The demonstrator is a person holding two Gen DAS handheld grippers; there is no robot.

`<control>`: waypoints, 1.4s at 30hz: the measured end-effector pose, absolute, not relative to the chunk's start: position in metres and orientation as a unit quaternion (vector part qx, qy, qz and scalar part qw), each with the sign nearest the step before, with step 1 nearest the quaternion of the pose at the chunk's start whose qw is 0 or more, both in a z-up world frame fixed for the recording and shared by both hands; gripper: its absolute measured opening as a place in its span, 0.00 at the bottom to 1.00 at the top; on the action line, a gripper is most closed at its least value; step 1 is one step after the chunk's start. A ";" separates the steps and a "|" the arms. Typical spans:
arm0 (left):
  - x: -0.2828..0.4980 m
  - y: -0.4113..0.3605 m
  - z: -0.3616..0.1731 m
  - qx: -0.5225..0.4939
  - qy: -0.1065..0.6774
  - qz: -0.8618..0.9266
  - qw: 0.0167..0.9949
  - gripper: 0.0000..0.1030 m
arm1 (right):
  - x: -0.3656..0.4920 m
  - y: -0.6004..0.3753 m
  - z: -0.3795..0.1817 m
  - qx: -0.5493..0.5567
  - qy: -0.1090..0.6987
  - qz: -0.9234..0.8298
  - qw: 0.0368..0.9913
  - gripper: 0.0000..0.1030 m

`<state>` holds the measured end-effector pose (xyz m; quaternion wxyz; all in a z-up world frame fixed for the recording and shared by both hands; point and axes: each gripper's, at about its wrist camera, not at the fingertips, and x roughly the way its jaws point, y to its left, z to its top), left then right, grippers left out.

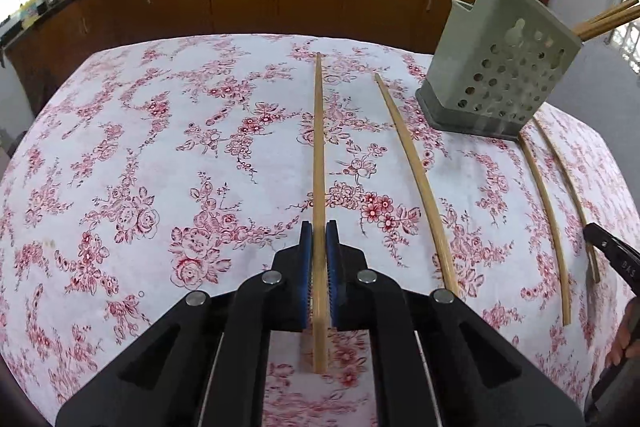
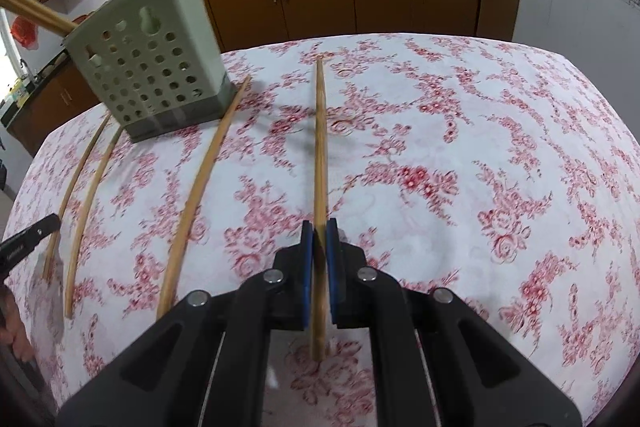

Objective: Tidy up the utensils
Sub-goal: 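Grasp a wooden chopstick with the left tool while the right tool grasps another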

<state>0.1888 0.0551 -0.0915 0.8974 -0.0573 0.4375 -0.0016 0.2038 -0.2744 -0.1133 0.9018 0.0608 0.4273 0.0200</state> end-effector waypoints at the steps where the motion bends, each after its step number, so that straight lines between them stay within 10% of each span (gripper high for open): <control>1: 0.187 0.056 -0.092 -0.055 0.436 -0.006 0.898 0.07 | 0.203 -0.273 -0.113 0.058 0.427 0.019 0.902 0.08; 42: 0.179 0.045 -0.092 -0.001 0.428 -0.009 0.904 0.09 | 0.197 -0.271 -0.113 0.043 0.422 0.016 0.905 0.08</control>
